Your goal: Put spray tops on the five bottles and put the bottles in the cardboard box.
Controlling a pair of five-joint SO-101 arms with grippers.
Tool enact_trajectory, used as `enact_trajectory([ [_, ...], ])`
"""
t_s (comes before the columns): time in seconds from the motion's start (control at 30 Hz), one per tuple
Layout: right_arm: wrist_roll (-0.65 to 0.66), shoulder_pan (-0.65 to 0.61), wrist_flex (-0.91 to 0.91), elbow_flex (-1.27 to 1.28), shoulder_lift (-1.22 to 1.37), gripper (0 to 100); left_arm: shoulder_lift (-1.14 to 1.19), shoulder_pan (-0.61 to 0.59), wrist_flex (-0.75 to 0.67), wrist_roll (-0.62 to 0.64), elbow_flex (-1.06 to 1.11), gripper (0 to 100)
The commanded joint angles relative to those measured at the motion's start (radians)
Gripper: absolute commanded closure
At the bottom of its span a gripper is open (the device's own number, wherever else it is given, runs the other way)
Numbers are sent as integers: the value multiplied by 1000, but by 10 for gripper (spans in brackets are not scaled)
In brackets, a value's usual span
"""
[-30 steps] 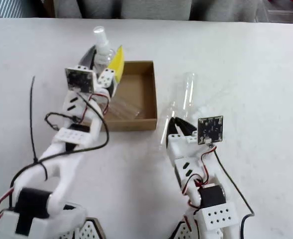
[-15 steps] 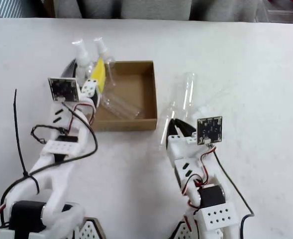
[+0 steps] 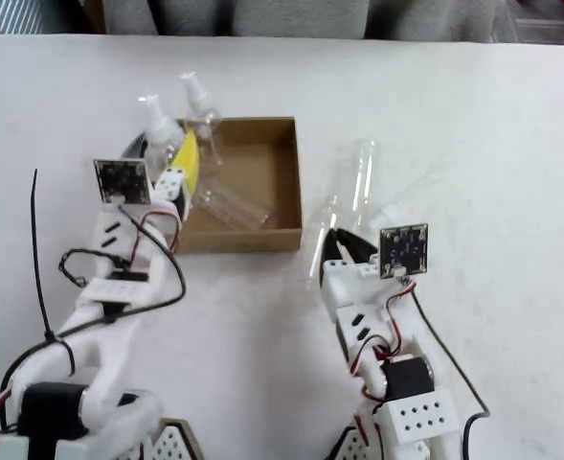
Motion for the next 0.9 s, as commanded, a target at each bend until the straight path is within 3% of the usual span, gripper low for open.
enact_trajectory([
  [0.0, 12, -2, -18, -12, -12, 981, 77, -13, -8, 5, -89, 969],
  [0.1, 12, -4, -18, -12, -12, 981, 142, -18, -18, 5, -124, 969],
  [0.3, 12, -4, -18, -12, -12, 981, 150, -12, -218, 8, -91, 972],
  [0.4, 12, -5, -18, -12, -12, 981, 150, -15, -253, 8, -95, 972],
  [0.63, 12, -5, -18, -12, -12, 981, 143, -59, -253, 8, -127, 972],
  [0.87, 12, -5, -18, -12, -12, 981, -4, -197, -184, 8, -132, 972],
])
